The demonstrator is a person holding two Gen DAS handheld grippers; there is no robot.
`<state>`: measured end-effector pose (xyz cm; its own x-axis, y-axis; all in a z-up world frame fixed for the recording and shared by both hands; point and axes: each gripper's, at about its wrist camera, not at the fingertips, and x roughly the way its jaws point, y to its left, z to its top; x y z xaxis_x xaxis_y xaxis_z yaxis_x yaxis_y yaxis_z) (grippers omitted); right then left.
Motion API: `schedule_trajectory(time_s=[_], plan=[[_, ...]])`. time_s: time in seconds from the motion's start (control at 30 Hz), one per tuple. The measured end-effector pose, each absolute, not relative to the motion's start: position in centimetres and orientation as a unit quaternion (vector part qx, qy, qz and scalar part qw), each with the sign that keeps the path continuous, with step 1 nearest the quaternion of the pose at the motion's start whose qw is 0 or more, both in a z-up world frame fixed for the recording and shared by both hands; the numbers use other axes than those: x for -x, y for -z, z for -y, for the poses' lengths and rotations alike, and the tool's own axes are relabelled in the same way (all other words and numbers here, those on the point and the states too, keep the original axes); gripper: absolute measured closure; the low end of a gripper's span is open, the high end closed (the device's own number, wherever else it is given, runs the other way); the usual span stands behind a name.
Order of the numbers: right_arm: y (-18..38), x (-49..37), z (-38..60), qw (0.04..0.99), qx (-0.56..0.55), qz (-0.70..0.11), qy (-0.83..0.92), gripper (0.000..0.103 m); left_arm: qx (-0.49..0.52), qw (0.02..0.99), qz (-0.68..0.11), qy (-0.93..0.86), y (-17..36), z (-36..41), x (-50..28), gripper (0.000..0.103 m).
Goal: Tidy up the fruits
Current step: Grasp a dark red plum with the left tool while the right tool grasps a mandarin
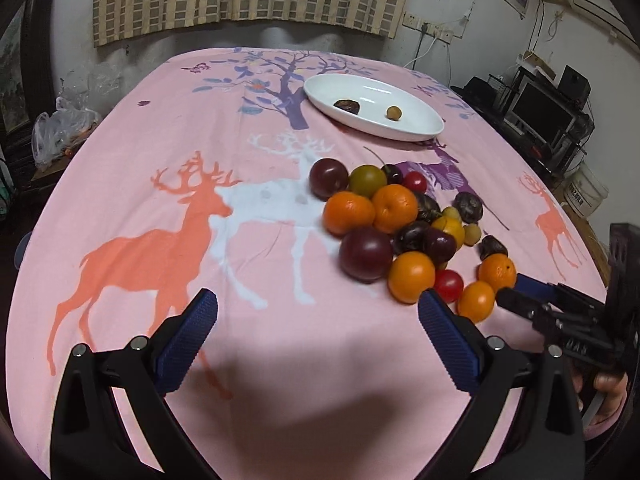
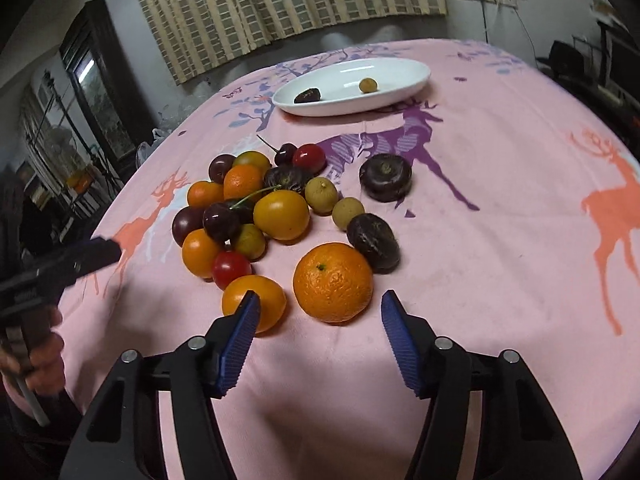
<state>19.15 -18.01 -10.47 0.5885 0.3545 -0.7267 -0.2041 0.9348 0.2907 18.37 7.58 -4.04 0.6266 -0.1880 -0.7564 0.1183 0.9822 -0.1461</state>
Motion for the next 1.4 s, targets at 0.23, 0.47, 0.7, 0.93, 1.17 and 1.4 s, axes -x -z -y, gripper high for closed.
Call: schedule_trajectory(time_s=[0.23, 0.47, 0.7, 0.93, 1.17, 1.4], plan=[[11.1, -20.6, 19.2, 0.872, -0.166, -0.435, -0.150, 0.043, 0.050, 0.904, -0.416, 0.086, 4.3, -8.5, -18.3, 0.005], [11.7, -21.2, 20.0, 0.864, -0.200, -0.435, -0.156, 0.060, 0.064, 0.892, -0.432, 0.115, 5.1, -6.9, -21.3, 0.020], [11.5, -20.6, 20.5, 0.861, -0.220, -0.421, -0.180, 0.061, 0.100, 0.867, -0.467, 0.144, 6.9, -5.9, -24.5, 0.045], [11.4, -20.6, 20.6, 0.862, -0.222, -0.414, -0.190, 0.061, 0.142, 0.845, -0.487, 0.171, 8.0, -5.4, -25.7, 0.062], [10.2, -19.8, 20.8, 0.876, -0.200, -0.394, -0.195, 0.061, 0.136, 0.848, -0.486, 0.160, 7.8, -5.0, -25.7, 0.063], [5.1, -23.2, 22.1, 0.905, -0.166, -0.346, -0.186, 0.061, 0.097, 0.871, -0.449, 0.172, 2.9, -4.3, -27.4, 0.063]])
